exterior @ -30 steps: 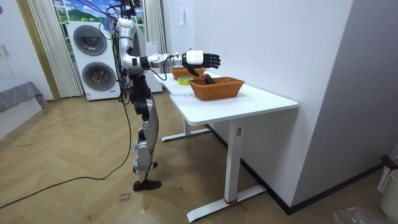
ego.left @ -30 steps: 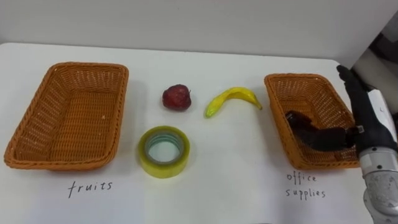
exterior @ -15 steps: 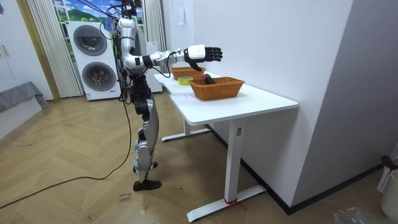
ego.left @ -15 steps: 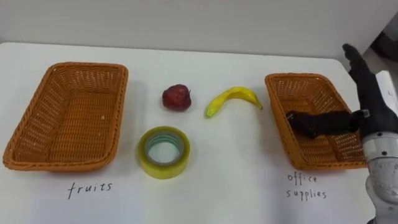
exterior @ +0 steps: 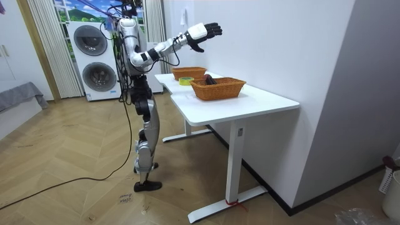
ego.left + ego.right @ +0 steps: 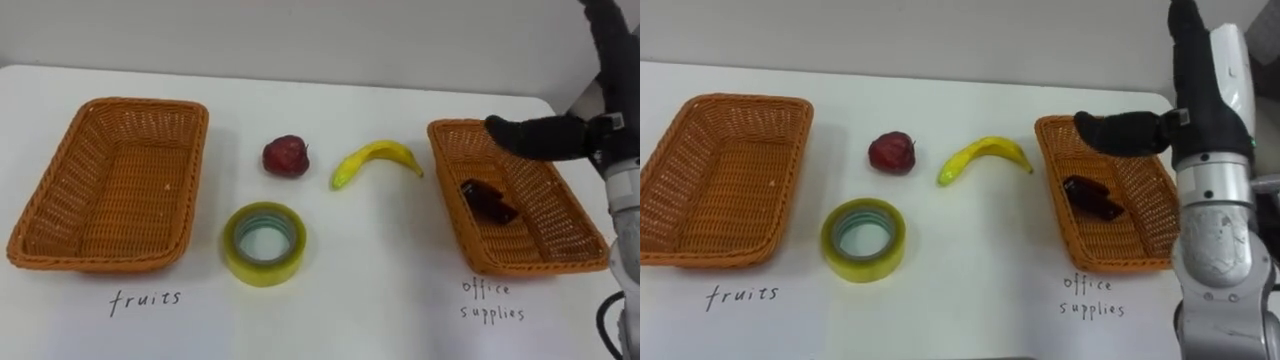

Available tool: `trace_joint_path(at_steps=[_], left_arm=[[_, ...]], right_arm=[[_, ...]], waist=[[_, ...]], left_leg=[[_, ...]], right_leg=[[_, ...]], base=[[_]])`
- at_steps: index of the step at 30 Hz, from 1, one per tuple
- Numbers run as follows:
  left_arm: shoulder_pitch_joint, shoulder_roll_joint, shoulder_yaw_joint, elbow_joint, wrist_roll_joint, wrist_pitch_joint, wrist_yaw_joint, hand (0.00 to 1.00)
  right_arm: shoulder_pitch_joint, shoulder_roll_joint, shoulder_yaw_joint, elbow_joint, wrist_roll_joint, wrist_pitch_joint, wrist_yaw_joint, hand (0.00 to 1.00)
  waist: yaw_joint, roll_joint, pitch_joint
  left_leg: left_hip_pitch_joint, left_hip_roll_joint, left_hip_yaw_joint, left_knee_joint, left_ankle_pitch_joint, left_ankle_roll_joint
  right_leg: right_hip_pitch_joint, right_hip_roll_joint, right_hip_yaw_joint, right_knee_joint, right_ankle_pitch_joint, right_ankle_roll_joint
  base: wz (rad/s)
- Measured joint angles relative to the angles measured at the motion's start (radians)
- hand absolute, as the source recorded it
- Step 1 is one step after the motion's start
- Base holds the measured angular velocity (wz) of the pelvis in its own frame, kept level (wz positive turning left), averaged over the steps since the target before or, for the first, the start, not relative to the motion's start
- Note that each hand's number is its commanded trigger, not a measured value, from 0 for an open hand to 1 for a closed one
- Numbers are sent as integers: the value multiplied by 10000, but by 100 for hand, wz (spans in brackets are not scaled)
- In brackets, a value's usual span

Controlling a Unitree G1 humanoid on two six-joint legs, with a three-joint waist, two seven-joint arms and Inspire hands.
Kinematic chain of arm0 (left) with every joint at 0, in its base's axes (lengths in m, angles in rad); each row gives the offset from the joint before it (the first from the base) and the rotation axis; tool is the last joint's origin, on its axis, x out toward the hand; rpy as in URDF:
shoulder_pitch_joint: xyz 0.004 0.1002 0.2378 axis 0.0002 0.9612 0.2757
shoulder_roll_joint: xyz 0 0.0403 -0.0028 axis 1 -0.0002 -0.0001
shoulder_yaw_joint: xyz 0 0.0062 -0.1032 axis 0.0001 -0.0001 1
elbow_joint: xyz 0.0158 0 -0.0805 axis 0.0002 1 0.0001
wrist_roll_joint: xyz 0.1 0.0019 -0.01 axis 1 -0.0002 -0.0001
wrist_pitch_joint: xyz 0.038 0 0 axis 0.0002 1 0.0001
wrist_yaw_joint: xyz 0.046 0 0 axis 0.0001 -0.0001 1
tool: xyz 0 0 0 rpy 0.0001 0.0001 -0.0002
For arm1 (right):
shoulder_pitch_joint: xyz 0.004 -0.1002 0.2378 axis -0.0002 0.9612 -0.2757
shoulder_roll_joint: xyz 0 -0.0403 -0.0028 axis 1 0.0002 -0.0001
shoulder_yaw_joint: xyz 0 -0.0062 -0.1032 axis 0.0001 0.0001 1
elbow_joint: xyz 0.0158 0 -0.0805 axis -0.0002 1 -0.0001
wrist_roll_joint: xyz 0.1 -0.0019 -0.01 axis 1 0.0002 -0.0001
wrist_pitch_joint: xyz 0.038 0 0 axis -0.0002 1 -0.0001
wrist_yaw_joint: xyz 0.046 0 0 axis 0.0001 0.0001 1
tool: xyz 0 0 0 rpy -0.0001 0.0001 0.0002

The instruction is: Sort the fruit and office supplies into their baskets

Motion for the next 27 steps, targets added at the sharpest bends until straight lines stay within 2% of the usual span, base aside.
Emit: trace_joint_path(at_steps=[5, 10, 12, 14, 17, 20, 27], left_arm=[[-99, 8, -70, -223, 4, -78, 0, 0], [-165, 46, -107, -196, -88, -50, -3, 0], [-188, 49, -176, -101, -107, 31, 14, 0], [-324, 53, -182, 41, -82, 224, 43, 0], [-386, 41, -194, 90, -78, 523, 45, 0], [-484, 38, -247, 74, -69, 709, 45, 0], [-635, 30, -435, -152, -76, 883, 53, 0]], right_arm=[[-125, 7, 513, -67, 208, 37, 777, 0], [-124, 113, 1352, 110, 444, 217, 1459, 0], [-127, 287, 1627, 315, 477, 364, 1623, 0], [-169, 394, 1933, 536, 715, 626, 1837, 0], [-433, 526, 2305, 1246, 1089, 918, 2298, 0], [-560, 718, 2392, 1596, 1098, 1186, 2656, 0], [-906, 918, 2863, 2151, 1396, 1346, 2743, 0]], waist=[[257, -96, -11], [545, -122, 16], [560, -119, 27], [815, -78, 71], [857, -63, 96], [1045, -37, 120], [1188, -48, 111]], left_leg=[[-144, -18, -21, 25, 2, 3], [-140, -46, -284, 27, 4, 5], [-134, -55, -396, 31, 5, 6], [-137, -57, -430, 41, 5, 7], [-157, -62, -537, 68, 6, 6], [-209, -60, -577, 106, 6, 5], [-434, -90, -723, 249, 8, 3]], right_leg=[[-113, -26, -54, -2, 0, 0], [7, -47, -308, -36, 0, 1], [54, -59, -388, -42, 0, 2], [75, -59, -400, -46, 0, 2], [115, -67, -532, -42, 0, 2], [98, -65, -548, -45, -1, 3], [-16, -102, -747, -45, 0, 2]], base=[[2], [13], [19], [5], [11], [6], [4]])
